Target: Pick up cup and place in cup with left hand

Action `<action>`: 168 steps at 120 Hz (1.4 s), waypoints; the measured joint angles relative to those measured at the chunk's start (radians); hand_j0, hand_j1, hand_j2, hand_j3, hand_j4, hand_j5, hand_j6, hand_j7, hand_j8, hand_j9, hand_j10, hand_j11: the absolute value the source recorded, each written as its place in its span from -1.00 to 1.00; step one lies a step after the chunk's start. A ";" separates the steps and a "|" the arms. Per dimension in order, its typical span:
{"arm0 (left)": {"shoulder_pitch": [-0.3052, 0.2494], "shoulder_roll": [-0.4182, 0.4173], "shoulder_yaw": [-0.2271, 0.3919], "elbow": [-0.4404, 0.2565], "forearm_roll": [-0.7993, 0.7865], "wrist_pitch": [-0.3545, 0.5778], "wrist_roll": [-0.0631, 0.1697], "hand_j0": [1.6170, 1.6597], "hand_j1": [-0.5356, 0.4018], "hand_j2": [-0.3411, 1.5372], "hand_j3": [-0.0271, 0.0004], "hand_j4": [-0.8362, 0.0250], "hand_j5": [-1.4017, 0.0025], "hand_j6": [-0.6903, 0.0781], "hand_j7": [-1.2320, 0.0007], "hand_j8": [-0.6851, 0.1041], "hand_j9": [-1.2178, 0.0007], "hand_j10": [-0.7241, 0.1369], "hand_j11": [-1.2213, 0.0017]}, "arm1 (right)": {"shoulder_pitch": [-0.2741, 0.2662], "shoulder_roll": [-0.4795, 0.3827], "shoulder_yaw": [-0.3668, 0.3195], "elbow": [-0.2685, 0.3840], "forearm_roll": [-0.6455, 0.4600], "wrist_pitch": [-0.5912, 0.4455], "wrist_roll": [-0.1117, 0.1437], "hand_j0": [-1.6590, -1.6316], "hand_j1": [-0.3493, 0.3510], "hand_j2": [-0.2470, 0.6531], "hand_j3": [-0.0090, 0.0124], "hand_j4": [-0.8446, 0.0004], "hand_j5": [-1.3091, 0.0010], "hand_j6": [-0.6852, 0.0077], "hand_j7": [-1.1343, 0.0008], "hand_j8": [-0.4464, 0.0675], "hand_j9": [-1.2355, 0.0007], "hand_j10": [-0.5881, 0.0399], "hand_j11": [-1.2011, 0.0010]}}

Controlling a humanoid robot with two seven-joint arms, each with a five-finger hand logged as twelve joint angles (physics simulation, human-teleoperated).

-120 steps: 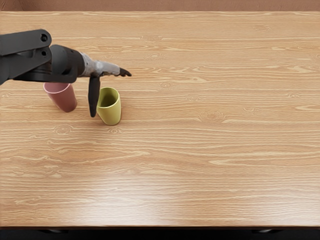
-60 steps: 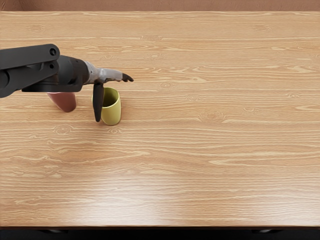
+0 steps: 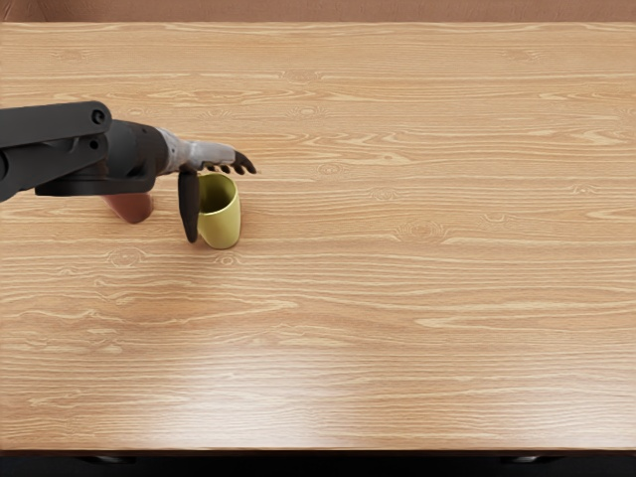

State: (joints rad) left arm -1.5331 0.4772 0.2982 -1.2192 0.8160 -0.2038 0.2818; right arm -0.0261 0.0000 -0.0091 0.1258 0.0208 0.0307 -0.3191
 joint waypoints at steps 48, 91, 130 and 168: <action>-0.004 0.021 0.016 -0.041 0.000 0.085 0.003 0.92 0.44 -0.60 0.97 0.53 0.67 0.33 0.63 0.29 0.63 0.27 0.63 | 0.000 0.000 0.000 0.000 0.000 0.000 0.000 -0.93 -1.00 -0.45 -0.16 1.00 1.00 0.98 1.00 0.74 1.00 0.87 1.00; -0.004 0.021 0.032 -0.060 -0.003 0.115 0.004 0.92 0.34 -0.59 0.97 0.44 0.60 0.23 0.55 0.19 0.54 0.18 0.54 | 0.000 0.000 0.000 0.000 0.000 0.000 0.000 -0.93 -1.00 -0.45 -0.16 1.00 1.00 0.98 1.00 0.74 1.00 0.87 1.00; -0.004 0.021 0.041 -0.069 -0.006 0.124 0.004 0.92 0.25 -0.58 0.97 0.36 0.54 0.14 0.47 0.10 0.47 0.10 0.47 | 0.000 0.000 0.000 0.000 0.000 0.000 0.000 -0.93 -1.00 -0.45 -0.16 1.00 1.00 0.98 1.00 0.74 1.00 0.87 1.00; -0.004 0.023 0.051 -0.073 -0.006 0.130 0.004 0.92 0.14 -0.57 0.97 0.26 0.45 0.03 0.38 -0.01 0.37 0.00 0.37 | 0.000 0.000 0.000 0.000 0.000 0.000 0.000 -0.93 -1.00 -0.45 -0.16 1.00 1.00 0.98 1.00 0.74 1.00 0.87 1.00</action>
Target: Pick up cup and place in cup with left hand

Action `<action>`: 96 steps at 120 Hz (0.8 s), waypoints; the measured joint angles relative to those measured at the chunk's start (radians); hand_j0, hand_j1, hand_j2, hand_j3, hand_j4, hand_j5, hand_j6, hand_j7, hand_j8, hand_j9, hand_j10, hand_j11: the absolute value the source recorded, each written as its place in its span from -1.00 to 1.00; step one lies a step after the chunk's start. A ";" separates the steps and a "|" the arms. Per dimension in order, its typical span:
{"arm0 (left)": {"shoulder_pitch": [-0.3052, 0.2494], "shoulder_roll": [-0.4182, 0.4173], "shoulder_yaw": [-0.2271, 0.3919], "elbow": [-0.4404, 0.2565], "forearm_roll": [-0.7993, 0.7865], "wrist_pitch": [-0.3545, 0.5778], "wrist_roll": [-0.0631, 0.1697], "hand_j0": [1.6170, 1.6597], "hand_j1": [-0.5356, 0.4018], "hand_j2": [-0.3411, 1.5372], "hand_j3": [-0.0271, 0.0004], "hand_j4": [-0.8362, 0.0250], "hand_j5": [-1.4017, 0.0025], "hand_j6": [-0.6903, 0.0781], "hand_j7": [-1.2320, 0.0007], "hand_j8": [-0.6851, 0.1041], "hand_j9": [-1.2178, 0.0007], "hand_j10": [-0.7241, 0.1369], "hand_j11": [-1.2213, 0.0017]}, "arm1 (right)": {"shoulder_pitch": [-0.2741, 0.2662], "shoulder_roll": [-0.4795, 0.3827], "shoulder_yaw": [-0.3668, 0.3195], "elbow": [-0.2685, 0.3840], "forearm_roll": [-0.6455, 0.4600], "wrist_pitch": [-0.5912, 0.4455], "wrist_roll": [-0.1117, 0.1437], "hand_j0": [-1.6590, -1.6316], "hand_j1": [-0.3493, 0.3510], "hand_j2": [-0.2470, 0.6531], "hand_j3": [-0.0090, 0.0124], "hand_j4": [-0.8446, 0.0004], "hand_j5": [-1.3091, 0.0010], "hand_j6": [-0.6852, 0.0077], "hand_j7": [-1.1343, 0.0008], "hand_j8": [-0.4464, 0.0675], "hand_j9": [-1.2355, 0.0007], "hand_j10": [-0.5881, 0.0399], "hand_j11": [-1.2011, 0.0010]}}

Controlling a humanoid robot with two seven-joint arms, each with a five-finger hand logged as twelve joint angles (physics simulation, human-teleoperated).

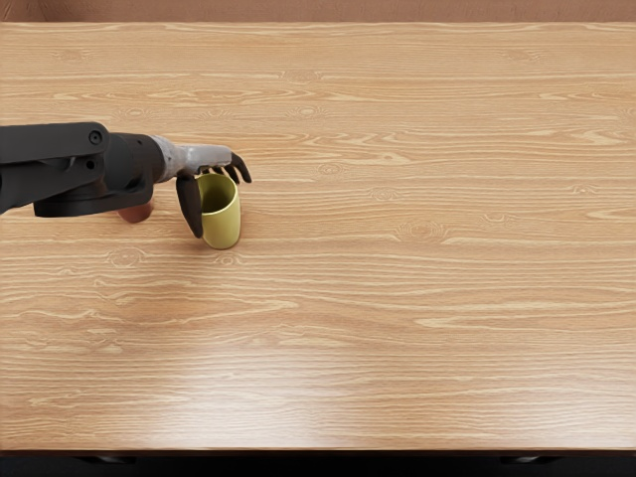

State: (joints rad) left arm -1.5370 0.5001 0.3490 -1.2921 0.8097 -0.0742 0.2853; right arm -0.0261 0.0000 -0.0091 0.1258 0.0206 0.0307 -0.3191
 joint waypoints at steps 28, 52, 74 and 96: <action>0.000 0.005 0.007 -0.003 -0.001 -0.001 0.001 0.92 -0.04 -0.55 0.97 0.10 0.33 -0.13 0.24 -0.17 0.23 -0.16 0.23 | 0.000 0.000 0.000 0.000 0.000 0.000 0.000 -0.93 -1.00 -0.45 -0.16 1.00 1.00 0.98 1.00 0.74 1.00 0.87 1.00; 0.000 0.005 0.008 -0.007 -0.005 -0.001 0.001 0.86 -0.07 -0.53 0.97 -0.03 0.24 -0.02 0.13 -0.05 0.11 -0.27 0.11 | 0.000 0.000 0.000 0.000 0.000 0.000 0.000 -0.93 -1.00 -0.45 -0.16 1.00 1.00 0.98 1.00 0.74 1.00 0.87 1.00; -0.003 0.006 0.009 -0.010 -0.016 -0.002 0.000 0.81 -0.10 -0.54 0.97 -0.08 0.16 0.05 0.04 0.05 0.03 -0.33 0.03 | 0.000 0.000 0.000 0.000 0.000 0.000 0.000 -0.93 -1.00 -0.45 -0.16 1.00 1.00 0.98 1.00 0.74 1.00 0.87 1.00; -0.023 0.033 0.009 -0.016 -0.031 -0.003 -0.002 0.71 -0.19 -0.49 0.97 -0.02 0.09 0.15 -0.03 0.14 -0.03 -0.26 -0.03 | 0.000 0.000 0.000 0.000 0.000 0.000 0.000 -0.93 -1.00 -0.45 -0.16 1.00 1.00 0.98 1.00 0.74 1.00 0.87 1.00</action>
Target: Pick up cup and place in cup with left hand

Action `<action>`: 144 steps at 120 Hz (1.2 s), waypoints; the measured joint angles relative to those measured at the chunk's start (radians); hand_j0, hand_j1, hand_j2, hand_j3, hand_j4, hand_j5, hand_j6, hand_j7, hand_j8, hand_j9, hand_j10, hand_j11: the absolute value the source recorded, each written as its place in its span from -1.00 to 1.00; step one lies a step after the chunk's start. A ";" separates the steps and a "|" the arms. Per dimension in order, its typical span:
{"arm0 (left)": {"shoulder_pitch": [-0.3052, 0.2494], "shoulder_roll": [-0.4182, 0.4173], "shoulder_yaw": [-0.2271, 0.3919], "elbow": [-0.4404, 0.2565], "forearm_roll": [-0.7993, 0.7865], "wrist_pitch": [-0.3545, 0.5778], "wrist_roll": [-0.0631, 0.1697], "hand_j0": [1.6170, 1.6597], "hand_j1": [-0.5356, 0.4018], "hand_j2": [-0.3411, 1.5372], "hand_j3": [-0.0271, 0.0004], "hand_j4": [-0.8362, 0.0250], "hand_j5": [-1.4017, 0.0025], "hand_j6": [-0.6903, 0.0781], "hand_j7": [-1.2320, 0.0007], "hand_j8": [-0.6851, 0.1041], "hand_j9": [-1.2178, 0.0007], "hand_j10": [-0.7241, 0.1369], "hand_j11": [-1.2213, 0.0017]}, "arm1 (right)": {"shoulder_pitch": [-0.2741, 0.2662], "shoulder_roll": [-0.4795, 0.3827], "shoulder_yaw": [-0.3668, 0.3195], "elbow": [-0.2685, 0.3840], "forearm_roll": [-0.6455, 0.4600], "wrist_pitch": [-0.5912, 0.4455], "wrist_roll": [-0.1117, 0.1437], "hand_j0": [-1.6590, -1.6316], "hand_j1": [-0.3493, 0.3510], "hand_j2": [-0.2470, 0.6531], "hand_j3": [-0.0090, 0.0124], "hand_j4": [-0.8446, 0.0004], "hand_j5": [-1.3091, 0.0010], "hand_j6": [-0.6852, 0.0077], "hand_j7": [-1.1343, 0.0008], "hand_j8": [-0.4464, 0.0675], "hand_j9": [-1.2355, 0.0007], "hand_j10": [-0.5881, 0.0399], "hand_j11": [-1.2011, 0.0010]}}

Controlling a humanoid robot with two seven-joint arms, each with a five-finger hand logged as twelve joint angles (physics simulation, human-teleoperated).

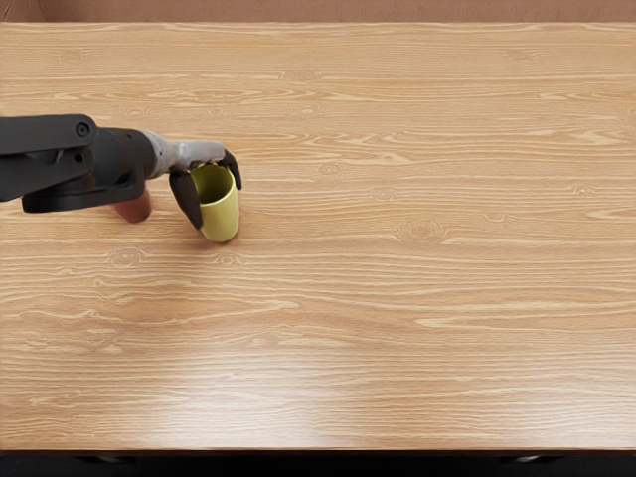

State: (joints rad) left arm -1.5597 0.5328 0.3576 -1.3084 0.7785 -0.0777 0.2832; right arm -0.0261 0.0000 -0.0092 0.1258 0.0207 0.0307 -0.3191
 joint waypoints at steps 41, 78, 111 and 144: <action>-0.071 0.081 0.004 -0.018 -0.016 -0.007 -0.001 0.84 -0.22 -0.44 0.97 -0.04 0.10 0.14 -0.01 0.09 -0.01 -0.30 -0.02 | 0.000 0.000 0.000 0.000 0.000 0.000 0.000 -0.93 -1.00 -0.45 -0.16 1.00 1.00 0.98 1.00 0.74 1.00 0.87 1.00; -0.157 0.163 0.022 -0.034 -0.016 -0.010 0.005 0.89 -0.21 -0.43 0.97 -0.03 0.10 0.12 -0.01 0.09 0.01 -0.32 0.00 | 0.000 0.000 0.000 0.000 0.000 0.000 0.000 -0.93 -1.00 -0.45 -0.16 1.00 1.00 0.98 1.00 0.74 1.00 0.87 1.00; -0.224 0.259 0.023 -0.103 -0.025 -0.062 0.003 0.90 -0.20 -0.44 0.97 -0.06 0.13 0.10 0.01 0.07 0.02 -0.33 0.00 | 0.000 0.000 0.000 0.000 0.000 0.000 0.000 -0.93 -1.00 -0.45 -0.16 1.00 1.00 0.98 1.00 0.74 1.00 0.87 1.00; -0.250 0.308 0.023 -0.119 -0.036 -0.099 0.000 0.89 -0.19 -0.45 0.97 -0.07 0.14 0.09 0.02 0.06 0.03 -0.34 0.00 | 0.000 0.000 0.000 0.000 0.000 0.000 0.000 -0.93 -1.00 -0.45 -0.16 1.00 1.00 0.98 1.00 0.74 1.00 0.87 1.00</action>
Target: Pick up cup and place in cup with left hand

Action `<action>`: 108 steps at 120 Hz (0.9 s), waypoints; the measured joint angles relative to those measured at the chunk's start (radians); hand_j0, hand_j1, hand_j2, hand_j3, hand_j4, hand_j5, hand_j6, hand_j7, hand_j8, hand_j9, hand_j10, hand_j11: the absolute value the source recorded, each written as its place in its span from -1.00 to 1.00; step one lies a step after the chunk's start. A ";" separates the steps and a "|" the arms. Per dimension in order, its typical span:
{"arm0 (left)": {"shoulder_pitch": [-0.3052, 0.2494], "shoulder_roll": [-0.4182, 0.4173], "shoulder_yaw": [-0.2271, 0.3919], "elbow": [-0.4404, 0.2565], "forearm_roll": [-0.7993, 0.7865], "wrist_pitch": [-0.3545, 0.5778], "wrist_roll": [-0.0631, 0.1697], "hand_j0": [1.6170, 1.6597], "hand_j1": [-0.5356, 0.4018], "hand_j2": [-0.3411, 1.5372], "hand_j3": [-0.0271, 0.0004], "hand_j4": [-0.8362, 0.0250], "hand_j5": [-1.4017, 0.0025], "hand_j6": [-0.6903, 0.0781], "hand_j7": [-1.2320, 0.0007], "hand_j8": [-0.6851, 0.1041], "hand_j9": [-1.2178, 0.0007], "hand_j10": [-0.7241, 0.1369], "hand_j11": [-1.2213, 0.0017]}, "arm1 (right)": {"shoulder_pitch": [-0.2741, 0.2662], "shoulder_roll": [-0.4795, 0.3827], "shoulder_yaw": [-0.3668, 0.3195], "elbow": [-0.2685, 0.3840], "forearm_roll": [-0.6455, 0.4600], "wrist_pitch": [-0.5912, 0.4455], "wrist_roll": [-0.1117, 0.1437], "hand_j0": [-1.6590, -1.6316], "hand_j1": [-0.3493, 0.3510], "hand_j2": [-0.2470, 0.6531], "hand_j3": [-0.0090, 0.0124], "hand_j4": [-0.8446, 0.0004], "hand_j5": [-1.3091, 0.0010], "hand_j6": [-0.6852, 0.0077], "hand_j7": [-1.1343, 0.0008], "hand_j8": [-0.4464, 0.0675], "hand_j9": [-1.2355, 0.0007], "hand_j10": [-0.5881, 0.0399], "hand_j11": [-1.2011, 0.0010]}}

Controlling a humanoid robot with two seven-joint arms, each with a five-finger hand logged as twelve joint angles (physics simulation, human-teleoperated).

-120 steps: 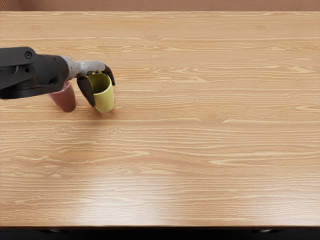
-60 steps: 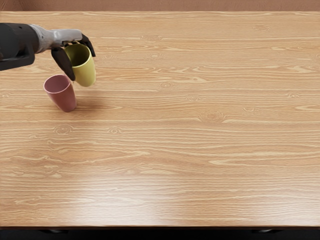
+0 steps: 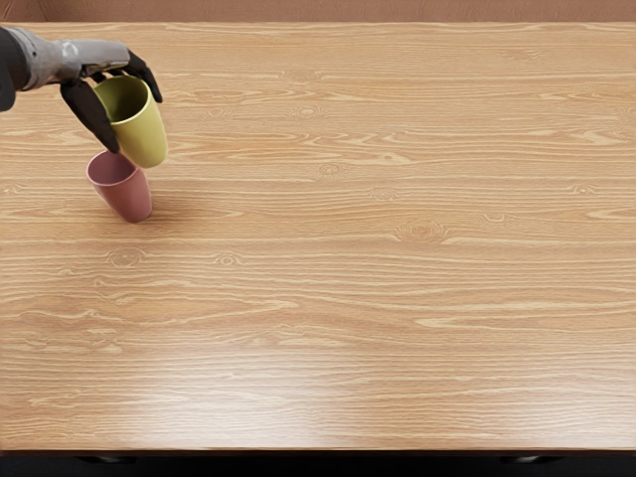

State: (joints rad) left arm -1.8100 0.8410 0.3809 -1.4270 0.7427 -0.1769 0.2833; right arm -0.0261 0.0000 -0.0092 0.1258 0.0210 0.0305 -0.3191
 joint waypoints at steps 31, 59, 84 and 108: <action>-0.023 0.020 0.029 0.001 -0.003 -0.006 -0.001 0.89 -0.19 -0.45 0.97 -0.07 0.14 0.10 0.01 0.06 0.02 -0.34 0.00 | 0.000 0.000 0.000 0.000 0.000 0.000 0.000 -0.93 -1.00 -0.45 -0.16 1.00 1.00 0.98 1.00 0.74 1.00 0.87 1.00; -0.025 0.032 0.057 0.009 -0.002 -0.007 -0.001 0.89 -0.19 -0.45 0.97 -0.08 0.14 0.09 0.02 0.05 0.03 -0.35 0.01 | 0.000 0.000 0.000 0.000 0.000 0.000 0.000 -0.93 -1.00 -0.45 -0.16 1.00 1.00 0.98 1.00 0.74 1.00 0.87 1.00; -0.020 0.028 0.064 0.028 -0.001 -0.006 -0.001 0.89 -0.18 -0.45 0.97 -0.09 0.15 0.07 0.03 0.05 0.03 -0.35 0.01 | 0.000 0.000 0.000 0.000 0.000 0.000 0.000 -0.93 -1.00 -0.45 -0.16 1.00 1.00 0.98 1.00 0.74 1.00 0.87 1.00; -0.009 0.017 0.075 0.057 -0.002 -0.002 -0.001 0.90 -0.18 -0.45 0.97 -0.09 0.15 0.08 0.03 0.04 0.04 -0.35 0.02 | 0.000 0.000 0.000 0.000 0.000 0.000 0.000 -0.93 -1.00 -0.45 -0.16 1.00 1.00 0.98 1.00 0.74 1.00 0.87 1.00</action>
State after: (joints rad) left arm -1.8192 0.8584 0.4561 -1.3705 0.7410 -0.1788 0.2824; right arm -0.0261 0.0000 -0.0092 0.1258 0.0206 0.0305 -0.3191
